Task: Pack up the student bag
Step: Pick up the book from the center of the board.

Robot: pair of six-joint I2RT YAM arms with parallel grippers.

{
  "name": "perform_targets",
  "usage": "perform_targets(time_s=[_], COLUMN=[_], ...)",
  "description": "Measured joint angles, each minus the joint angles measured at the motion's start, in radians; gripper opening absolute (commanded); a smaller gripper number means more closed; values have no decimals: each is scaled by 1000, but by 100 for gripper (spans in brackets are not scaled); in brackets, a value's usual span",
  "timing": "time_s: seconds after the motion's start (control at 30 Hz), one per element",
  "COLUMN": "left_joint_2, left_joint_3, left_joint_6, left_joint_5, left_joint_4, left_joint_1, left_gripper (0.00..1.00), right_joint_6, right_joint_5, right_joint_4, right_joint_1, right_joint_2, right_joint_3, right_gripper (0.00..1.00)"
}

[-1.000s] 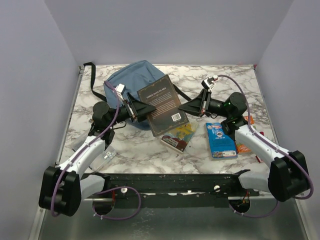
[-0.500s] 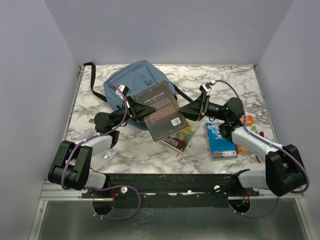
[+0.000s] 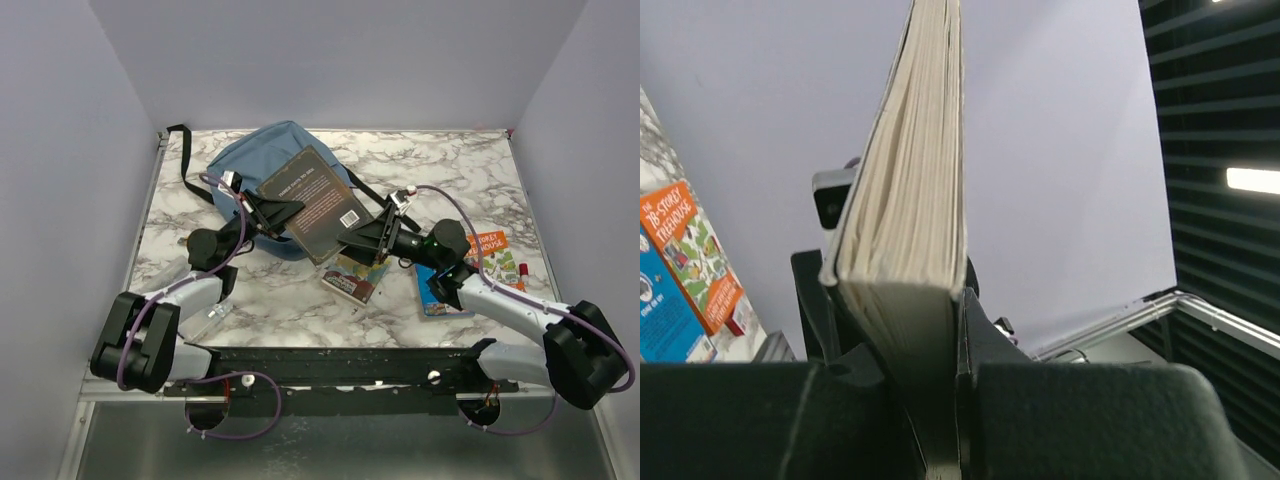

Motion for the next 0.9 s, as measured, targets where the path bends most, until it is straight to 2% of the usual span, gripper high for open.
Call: perform_targets(time_s=[0.1, 0.33, 0.4, 0.47, 0.5, 0.53, 0.6, 0.67, 0.77, 0.87, 0.9], left_joint_2=[-64, -117, -116, -116, -116, -116, -116, -119, -146, -201, -222], left_joint_3=[0, 0, 0, 0, 0, 0, 7, 9, 11, 40, 83], left_joint_6=[62, 133, 140, 154, 165, 182, 211, 256, 352, 492, 579], left_joint_5=[-38, -89, -99, -102, -103, -103, -103, -97, -92, -92, -100], left_joint_4=[-87, -193, -211, -225, -234, -247, -290, -330, -447, -667, -813], left_joint_1=[-14, -54, -63, -68, -69, -69, -69, -69, -73, -74, -74], left_gripper=[0, 0, 0, 0, 0, 6, 27, 42, 59, 71, 74], right_joint_6=[-3, -20, -19, -18, -8, -14, -14, -38, -99, -180, -209], right_joint_5=[87, 199, 206, 206, 206, 206, 211, 228, 305, 440, 487], right_joint_4=[-12, -16, -12, -5, 2, 3, -8, -66, -268, -513, -588], right_joint_1=[44, 59, 72, 81, 85, 86, 86, 85, 90, 85, 81], right_joint_2=[-15, -18, 1, 18, 24, 26, 22, 0, -96, -203, -229], right_joint_3=[0, 11, 20, 22, 22, 22, 20, 20, 24, 58, 79], right_gripper=[67, 47, 34, 10, 3, 1, 1, 1, 1, 1, 1])
